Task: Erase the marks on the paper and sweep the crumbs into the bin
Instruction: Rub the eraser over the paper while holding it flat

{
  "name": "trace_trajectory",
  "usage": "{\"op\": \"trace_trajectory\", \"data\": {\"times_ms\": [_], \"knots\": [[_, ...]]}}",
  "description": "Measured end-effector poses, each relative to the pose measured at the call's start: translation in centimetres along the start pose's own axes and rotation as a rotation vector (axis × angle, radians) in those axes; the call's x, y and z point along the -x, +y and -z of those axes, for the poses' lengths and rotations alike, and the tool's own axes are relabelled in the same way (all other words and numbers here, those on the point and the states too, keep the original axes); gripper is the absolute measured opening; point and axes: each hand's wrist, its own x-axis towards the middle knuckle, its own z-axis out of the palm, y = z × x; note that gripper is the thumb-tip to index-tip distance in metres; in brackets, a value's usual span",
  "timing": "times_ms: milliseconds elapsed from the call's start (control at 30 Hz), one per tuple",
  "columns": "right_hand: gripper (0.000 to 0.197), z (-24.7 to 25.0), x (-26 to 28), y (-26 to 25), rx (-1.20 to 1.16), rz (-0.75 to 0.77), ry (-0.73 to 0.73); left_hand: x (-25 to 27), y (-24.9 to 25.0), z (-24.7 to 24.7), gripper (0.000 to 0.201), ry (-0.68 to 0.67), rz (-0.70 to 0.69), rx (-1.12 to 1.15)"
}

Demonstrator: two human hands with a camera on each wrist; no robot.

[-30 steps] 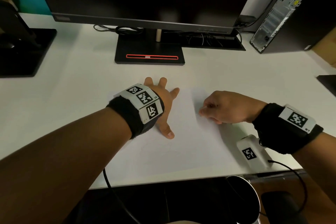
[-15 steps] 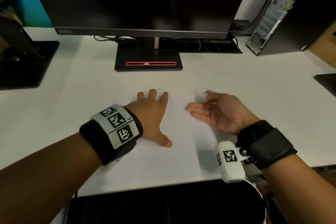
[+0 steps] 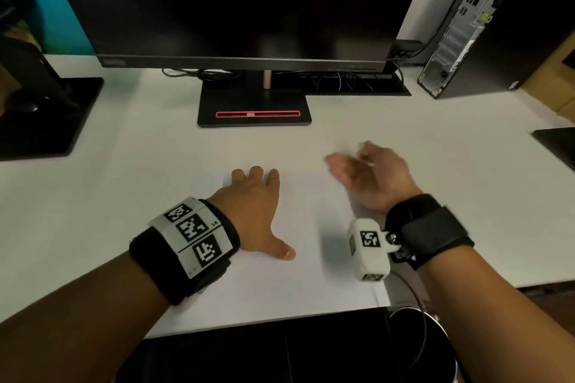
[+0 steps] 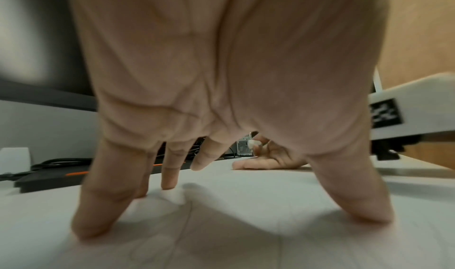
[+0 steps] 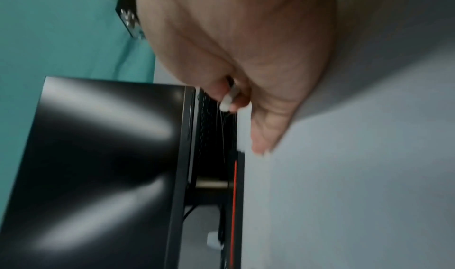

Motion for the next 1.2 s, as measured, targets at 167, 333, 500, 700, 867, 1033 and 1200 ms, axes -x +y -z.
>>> {"op": "trace_trajectory", "data": {"times_ms": [167, 333, 500, 700, 867, 1033, 1200], "knots": [[0.031, 0.1, 1.1, -0.8, -0.011, 0.156, -0.031, -0.5, 0.2, 0.6, 0.129, -0.043, 0.006, -0.054], [0.025, -1.4, 2.8, 1.9, 0.613, -0.157, -0.312, -0.9, 0.5, 0.8, 0.126, -0.049, 0.027, -0.101], [0.027, -1.9, 1.6, 0.0, 1.201, 0.053, -0.149, -1.2, 0.6, 1.0, 0.133, -0.047, 0.040, -0.126], [0.035, -2.6, 0.5, -0.3, 1.641, 0.115, -0.236, -1.3, 0.6, 0.9, 0.134, -0.045, 0.043, -0.131], [0.034, -2.5, 0.1, -2.9, 1.817, 0.185, -0.082, -1.2, 0.6, 0.8, 0.134, -0.036, 0.047, -0.128], [0.037, -4.3, 1.4, -0.4, 1.663, 0.133, -0.370, -1.2, 0.5, 0.6, 0.134, -0.022, 0.056, -0.125], [0.036, -4.0, 0.3, -0.5, 1.760, 0.117, -0.240, -1.1, 0.5, 0.5, 0.136, -0.015, 0.065, -0.127]]}}
